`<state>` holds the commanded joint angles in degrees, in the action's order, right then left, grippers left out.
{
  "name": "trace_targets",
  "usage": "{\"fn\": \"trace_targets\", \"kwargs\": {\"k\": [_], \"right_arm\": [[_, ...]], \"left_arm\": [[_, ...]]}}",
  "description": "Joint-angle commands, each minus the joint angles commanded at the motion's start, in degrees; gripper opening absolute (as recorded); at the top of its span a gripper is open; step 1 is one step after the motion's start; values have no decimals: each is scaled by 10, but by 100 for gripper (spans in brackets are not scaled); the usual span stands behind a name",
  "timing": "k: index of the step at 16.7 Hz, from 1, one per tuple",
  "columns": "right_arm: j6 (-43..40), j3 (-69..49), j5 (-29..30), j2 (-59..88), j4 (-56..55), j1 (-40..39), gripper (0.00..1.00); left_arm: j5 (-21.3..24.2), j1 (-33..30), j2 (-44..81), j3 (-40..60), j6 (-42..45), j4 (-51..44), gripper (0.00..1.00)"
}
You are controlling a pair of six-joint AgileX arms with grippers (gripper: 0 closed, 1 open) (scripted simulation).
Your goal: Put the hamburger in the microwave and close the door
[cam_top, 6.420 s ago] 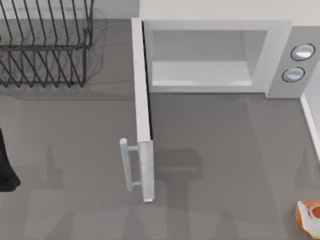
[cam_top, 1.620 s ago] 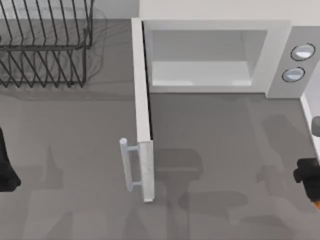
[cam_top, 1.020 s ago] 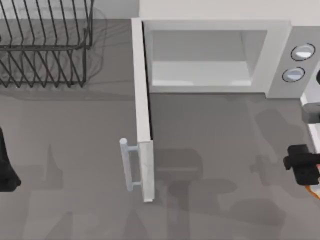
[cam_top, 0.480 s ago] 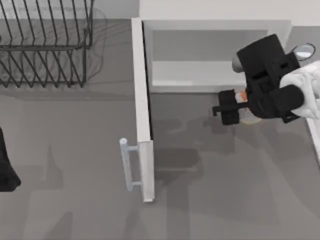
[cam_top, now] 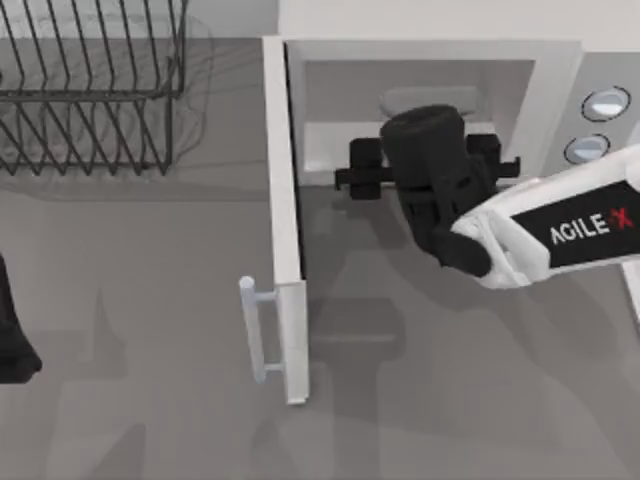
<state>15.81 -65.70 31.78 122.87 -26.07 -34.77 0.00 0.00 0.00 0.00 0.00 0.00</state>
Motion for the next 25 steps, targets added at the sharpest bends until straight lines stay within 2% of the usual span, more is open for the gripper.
{"fn": "trace_targets", "kwargs": {"k": [5,13,25], "right_arm": [[-2,-9,39,47,-97,-18,0],[0,-27,32,60,-89,-13,0],[-34,-377,-34,244,14,52,0]], "left_arm": [[0,0,0,0,0,0,100],[0,0,0,0,0,0,100],[0,0,0,0,0,0,100]]}}
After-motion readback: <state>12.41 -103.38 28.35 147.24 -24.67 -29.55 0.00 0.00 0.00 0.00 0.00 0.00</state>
